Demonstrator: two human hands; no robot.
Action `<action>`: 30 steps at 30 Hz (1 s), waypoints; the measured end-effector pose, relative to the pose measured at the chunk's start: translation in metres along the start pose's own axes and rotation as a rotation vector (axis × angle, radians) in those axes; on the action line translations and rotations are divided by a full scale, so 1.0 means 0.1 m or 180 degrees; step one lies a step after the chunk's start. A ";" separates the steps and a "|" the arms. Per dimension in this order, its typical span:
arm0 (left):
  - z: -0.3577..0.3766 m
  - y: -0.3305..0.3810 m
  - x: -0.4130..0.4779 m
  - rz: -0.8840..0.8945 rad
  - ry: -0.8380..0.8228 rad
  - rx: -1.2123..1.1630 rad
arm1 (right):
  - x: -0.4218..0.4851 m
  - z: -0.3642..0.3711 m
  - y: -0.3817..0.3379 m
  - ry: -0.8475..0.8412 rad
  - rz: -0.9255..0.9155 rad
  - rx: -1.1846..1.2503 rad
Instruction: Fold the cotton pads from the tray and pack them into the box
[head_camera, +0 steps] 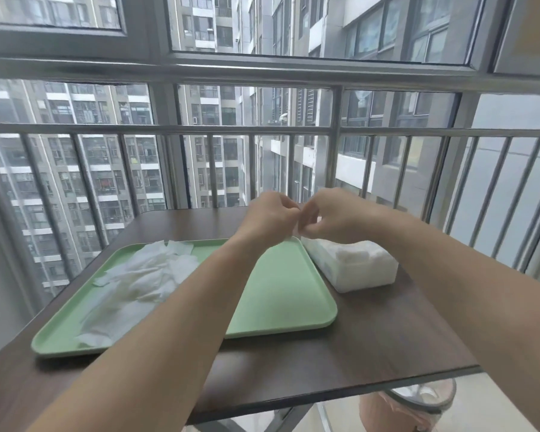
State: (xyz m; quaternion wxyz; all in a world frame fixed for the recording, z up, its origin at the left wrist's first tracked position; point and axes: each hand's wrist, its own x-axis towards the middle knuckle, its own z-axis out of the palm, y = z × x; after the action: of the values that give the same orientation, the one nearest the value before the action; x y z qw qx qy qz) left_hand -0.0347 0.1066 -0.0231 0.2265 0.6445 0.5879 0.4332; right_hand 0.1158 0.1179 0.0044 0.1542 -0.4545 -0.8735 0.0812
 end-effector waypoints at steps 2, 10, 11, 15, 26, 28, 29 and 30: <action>-0.23 -0.09 -0.05 -0.0064 0.0083 0.0147 | 0.10 0.10 -0.14 0.0041 -0.0090 0.0310; -1.16 -0.67 -0.23 -0.0350 0.0367 0.0763 | 0.59 0.70 -0.71 -0.0213 -0.0376 0.0759; -1.25 -0.74 -0.23 -0.0384 0.0352 0.0843 | 0.66 0.77 -0.76 -0.0344 -0.0372 0.0763; -1.49 -0.97 -0.22 -0.0434 0.0332 0.1294 | 0.86 0.97 -0.95 -0.0666 -0.0337 0.0758; -1.53 -1.19 -0.29 -0.0650 -0.0437 0.2064 | 0.86 1.18 -0.97 -0.0967 -0.0304 0.1221; -1.56 -1.21 -0.30 -0.0629 -0.0480 0.1938 | 0.83 1.17 -0.96 -0.0909 -0.0344 0.1340; -1.58 -1.21 -0.31 -0.0607 -0.0428 0.1855 | 0.81 1.16 -0.96 -0.0886 -0.0343 0.1408; -1.61 -1.22 -0.32 -0.0585 -0.0367 0.1774 | 0.80 1.16 -0.96 -0.0866 -0.0337 0.1461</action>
State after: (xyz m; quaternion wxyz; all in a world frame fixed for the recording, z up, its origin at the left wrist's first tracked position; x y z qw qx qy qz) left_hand -0.2337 0.0664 -0.0460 0.1121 0.6494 0.7262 0.1955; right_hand -0.0410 0.1287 -0.0623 0.1384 -0.3462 -0.8675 0.3292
